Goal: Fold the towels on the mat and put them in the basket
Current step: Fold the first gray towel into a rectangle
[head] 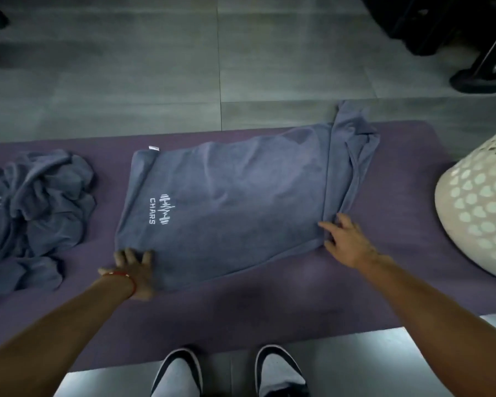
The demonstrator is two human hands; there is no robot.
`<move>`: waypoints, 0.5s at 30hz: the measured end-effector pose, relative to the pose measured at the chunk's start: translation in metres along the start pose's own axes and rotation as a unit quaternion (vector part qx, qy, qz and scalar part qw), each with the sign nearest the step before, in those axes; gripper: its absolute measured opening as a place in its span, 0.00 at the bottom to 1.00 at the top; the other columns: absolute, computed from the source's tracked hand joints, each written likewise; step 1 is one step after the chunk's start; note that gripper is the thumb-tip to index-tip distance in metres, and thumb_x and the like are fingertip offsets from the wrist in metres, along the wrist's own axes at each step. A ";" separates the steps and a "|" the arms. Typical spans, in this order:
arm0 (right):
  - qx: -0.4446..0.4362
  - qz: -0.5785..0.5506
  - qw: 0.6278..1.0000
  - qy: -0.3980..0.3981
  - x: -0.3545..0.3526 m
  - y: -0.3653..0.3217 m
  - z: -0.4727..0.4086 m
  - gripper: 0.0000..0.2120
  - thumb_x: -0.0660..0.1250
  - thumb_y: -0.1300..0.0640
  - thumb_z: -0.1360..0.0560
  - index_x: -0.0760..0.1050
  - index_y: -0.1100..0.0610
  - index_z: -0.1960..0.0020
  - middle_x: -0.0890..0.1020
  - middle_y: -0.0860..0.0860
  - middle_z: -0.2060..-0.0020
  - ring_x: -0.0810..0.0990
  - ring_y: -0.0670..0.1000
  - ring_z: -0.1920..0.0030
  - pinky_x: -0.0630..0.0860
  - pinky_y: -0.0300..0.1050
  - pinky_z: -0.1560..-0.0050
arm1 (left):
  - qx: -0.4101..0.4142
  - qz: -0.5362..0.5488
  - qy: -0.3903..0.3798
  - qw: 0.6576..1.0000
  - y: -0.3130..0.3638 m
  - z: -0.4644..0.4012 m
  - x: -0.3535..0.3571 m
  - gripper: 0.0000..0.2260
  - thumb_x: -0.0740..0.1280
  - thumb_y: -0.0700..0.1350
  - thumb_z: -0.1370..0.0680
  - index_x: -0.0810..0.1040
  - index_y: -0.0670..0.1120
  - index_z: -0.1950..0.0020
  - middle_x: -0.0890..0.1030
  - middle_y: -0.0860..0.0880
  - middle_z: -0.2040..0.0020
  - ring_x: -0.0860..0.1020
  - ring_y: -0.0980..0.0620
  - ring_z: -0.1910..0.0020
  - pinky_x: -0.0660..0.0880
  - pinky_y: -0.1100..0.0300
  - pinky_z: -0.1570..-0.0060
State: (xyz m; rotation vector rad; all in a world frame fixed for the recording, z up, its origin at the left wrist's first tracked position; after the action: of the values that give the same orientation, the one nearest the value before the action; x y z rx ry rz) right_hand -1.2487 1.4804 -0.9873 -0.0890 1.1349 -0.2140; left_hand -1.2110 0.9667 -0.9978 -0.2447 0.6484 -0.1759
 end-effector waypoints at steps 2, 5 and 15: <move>0.051 -0.066 0.996 0.026 0.000 0.016 -0.018 0.21 0.66 0.51 0.20 0.72 0.51 0.28 0.65 0.63 0.28 0.71 0.66 0.32 0.70 0.56 0.30 | 0.023 0.001 0.019 1.000 0.023 -0.001 -0.035 0.46 0.66 0.63 0.32 0.44 0.56 0.21 0.48 0.41 0.22 0.46 0.33 0.23 0.61 0.31 0.32; 0.125 -0.161 0.973 0.104 0.002 0.026 -0.031 0.12 0.69 0.56 0.23 0.79 0.56 0.40 0.78 0.63 0.44 0.77 0.61 0.48 0.76 0.52 0.40 | 0.113 -0.041 0.114 0.986 0.073 0.002 -0.096 0.41 0.66 0.60 0.27 0.47 0.58 0.21 0.51 0.41 0.22 0.50 0.36 0.23 0.64 0.33 0.33; 0.184 -0.273 0.944 0.012 0.059 0.007 0.084 0.13 0.74 0.59 0.30 0.82 0.55 0.46 0.84 0.53 0.52 0.84 0.53 0.50 0.75 0.39 0.49 | 0.282 -0.010 0.184 0.942 0.263 -0.019 -0.186 0.34 0.60 0.65 0.23 0.47 0.63 0.21 0.40 0.49 0.19 0.41 0.42 0.21 0.52 0.32 0.28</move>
State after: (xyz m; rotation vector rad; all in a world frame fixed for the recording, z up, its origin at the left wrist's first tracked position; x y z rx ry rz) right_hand -1.1480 1.4713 -1.0058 -0.0664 1.0580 -0.9207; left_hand -1.3455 1.2590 -0.9790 0.3449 0.9358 -0.4253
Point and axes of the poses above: each hand's wrist, its own z-axis away from the middle knuckle, its own x-axis out of the palm, y = z × x, the point moved 9 cm from there along -z, towards the middle knuckle
